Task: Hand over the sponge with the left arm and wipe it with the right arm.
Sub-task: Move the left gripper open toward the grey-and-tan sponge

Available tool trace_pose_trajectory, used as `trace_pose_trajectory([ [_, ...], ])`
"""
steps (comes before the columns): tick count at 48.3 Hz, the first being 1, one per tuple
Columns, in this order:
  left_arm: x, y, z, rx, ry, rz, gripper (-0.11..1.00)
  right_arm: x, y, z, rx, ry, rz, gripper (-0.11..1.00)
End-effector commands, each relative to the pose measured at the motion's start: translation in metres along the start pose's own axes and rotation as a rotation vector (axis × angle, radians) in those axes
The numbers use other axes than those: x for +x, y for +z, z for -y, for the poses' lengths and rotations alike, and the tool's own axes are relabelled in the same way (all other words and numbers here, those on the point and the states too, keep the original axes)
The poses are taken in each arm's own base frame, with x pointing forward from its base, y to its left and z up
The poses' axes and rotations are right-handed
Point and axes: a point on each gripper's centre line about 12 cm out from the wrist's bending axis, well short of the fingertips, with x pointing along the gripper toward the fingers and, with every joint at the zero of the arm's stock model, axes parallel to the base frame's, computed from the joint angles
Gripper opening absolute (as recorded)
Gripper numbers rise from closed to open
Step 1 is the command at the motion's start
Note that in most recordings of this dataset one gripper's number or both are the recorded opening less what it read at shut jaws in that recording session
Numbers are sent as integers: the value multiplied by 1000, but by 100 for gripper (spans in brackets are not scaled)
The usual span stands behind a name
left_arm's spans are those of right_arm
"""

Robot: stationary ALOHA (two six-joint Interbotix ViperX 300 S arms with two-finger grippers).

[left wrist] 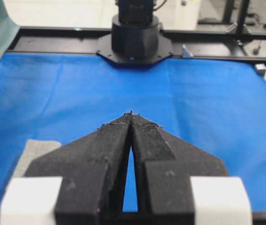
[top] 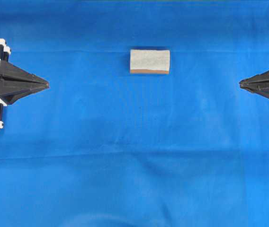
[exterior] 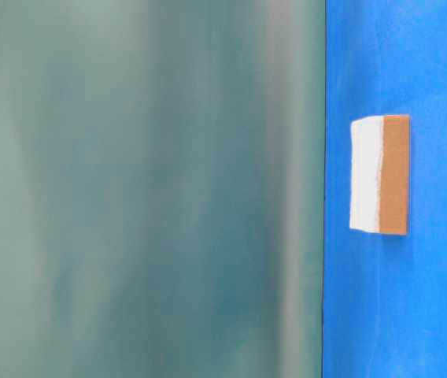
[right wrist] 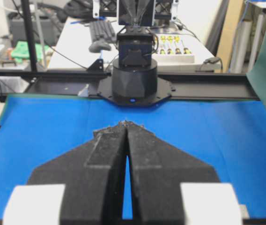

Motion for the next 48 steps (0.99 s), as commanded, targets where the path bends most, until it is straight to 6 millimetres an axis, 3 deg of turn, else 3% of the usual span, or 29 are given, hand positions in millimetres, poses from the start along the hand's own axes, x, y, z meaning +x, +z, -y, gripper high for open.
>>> trace_pose_trajectory([
  [1,4,9,-1,0,9,25,0,4,6,1,-14,-5,14,0],
  [11,11,8,-11,75,58,43,0,10,7,4,-19,-19,-51,0],
  [24,40,-14,-38,146,155,-75,2,13,3,10,-19,-46,-74,0],
  [27,49,-20,-44,145,174,-105,13,13,2,10,-21,-47,-76,0],
  [35,78,-40,-62,138,210,-209,63,13,2,10,-16,-48,-79,0],
  [40,98,-54,-74,132,227,-282,87,14,2,10,-14,-48,-79,0],
  [43,110,-64,-81,125,236,-335,94,14,0,10,-13,-48,-83,0],
  [48,130,-82,-94,114,247,-428,94,15,-1,10,-11,-48,-89,0],
])
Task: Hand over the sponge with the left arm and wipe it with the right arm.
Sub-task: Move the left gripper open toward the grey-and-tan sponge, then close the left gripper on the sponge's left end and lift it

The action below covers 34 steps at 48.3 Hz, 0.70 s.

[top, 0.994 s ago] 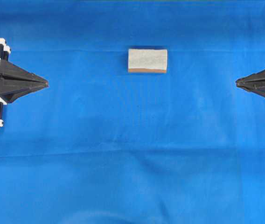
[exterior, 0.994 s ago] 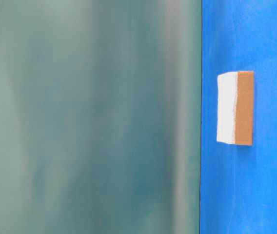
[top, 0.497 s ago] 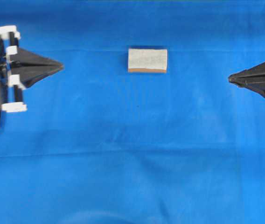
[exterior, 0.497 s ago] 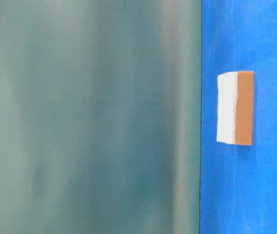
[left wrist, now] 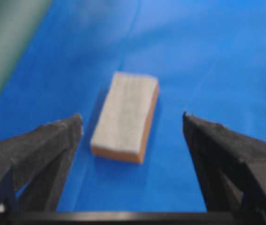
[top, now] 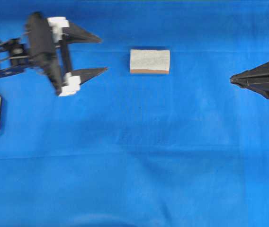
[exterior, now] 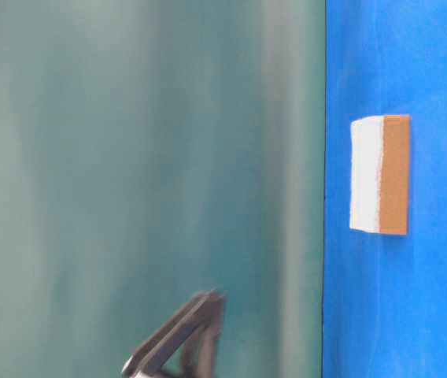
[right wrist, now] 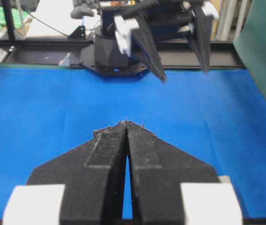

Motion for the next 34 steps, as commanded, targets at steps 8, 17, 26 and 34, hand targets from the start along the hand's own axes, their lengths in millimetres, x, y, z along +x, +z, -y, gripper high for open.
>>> trace_pose_trajectory([
  [8,60,-4,-8,41,1,-111,94,4,7,0,3,-2,12,0],
  [17,104,-26,-8,79,-17,-216,94,5,4,0,3,-2,-3,0],
  [26,129,-46,-11,117,-26,-288,94,5,3,0,3,-1,-15,0],
  [34,140,-62,-20,160,-21,-327,93,5,3,0,2,-1,-15,0],
])
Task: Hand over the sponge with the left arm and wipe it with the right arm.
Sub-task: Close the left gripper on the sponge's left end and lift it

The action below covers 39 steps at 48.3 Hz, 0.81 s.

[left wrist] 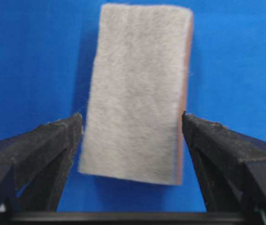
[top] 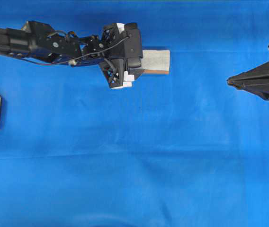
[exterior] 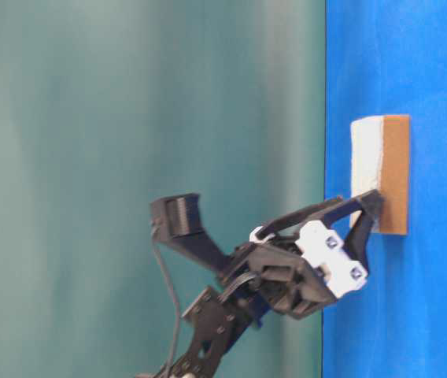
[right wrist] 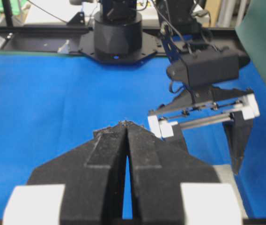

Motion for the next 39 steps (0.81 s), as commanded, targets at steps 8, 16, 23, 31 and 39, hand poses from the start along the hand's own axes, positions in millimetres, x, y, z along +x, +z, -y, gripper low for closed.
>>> trace_pose_trajectory([
  [8,12,-5,-14,-7,24,-13,93,2,8,0,-1,-1,18,0],
  [16,16,-13,-13,-12,20,-33,93,3,7,0,-1,-1,14,0],
  [23,16,-13,-13,-13,20,-33,94,3,7,0,-1,-1,15,0],
  [31,16,-12,-14,-30,10,-63,90,3,7,0,-1,-1,14,0],
  [39,11,-10,-15,-33,7,-70,51,3,6,0,-1,-1,12,0],
])
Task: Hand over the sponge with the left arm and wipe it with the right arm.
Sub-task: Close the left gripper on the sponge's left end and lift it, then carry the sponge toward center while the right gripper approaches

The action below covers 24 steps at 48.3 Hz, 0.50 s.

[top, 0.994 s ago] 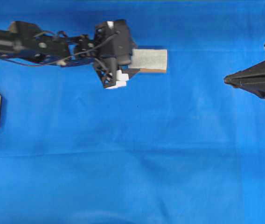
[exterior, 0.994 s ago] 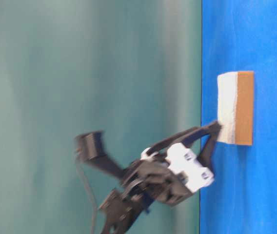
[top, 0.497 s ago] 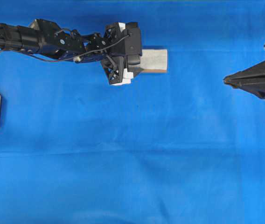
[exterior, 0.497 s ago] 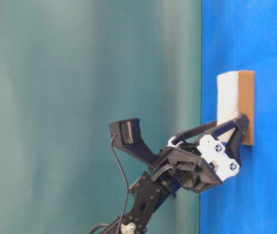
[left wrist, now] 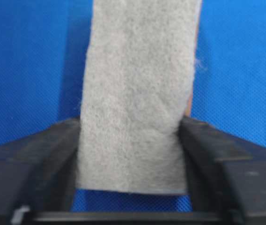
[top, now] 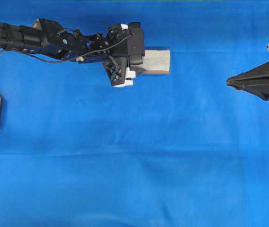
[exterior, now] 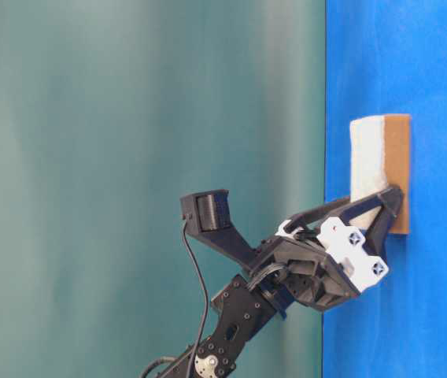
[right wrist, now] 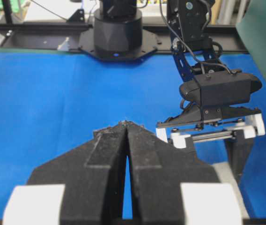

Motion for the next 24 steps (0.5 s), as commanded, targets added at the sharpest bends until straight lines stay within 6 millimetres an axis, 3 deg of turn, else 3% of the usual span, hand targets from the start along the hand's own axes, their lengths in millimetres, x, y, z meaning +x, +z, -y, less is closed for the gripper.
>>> trace_pose_trajectory([
  [1,-9,12,-8,-15,17,31,46,2,8,0,-1,-1,20,0],
  [10,-31,28,-6,-23,7,45,32,2,8,0,0,-2,15,0],
  [24,-88,70,27,-29,-68,97,29,4,5,10,2,-46,-8,0],
])
